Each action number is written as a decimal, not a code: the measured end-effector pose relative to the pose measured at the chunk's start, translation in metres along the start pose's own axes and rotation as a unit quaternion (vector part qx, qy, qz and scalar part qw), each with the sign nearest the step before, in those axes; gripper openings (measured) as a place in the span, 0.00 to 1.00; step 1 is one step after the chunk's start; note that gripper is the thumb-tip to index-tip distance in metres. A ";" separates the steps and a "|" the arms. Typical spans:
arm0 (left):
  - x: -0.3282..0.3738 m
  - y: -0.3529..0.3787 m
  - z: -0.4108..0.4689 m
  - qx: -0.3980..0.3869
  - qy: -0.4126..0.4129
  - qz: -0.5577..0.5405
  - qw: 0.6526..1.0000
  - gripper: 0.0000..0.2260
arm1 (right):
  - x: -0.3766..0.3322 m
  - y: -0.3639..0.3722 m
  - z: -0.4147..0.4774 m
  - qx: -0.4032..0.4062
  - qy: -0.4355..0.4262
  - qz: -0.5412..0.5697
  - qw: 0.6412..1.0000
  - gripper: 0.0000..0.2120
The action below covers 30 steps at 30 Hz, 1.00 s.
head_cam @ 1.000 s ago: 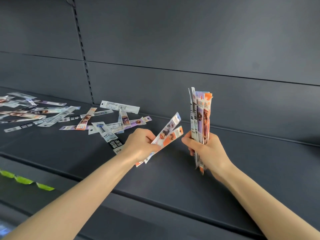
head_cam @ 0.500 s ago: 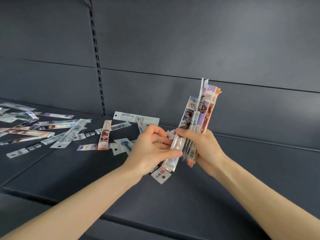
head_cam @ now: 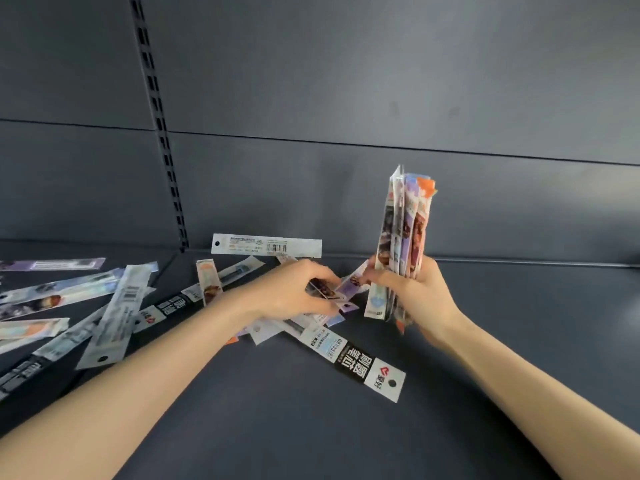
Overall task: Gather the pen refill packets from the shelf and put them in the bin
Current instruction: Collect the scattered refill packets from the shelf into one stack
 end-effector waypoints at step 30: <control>0.025 -0.037 -0.031 0.297 0.075 -0.417 0.856 0.07 | -0.038 0.021 0.013 -0.013 -0.040 0.165 0.985 0.03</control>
Point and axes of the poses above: each hand's wrist, its own z-axis towards the middle knuckle, its own y-axis out of the palm, x = y × z, the point moved 5 cm from there along z, towards the middle knuckle, and after that the axes turned 9 degrees about -x, right-handed, at the moved point
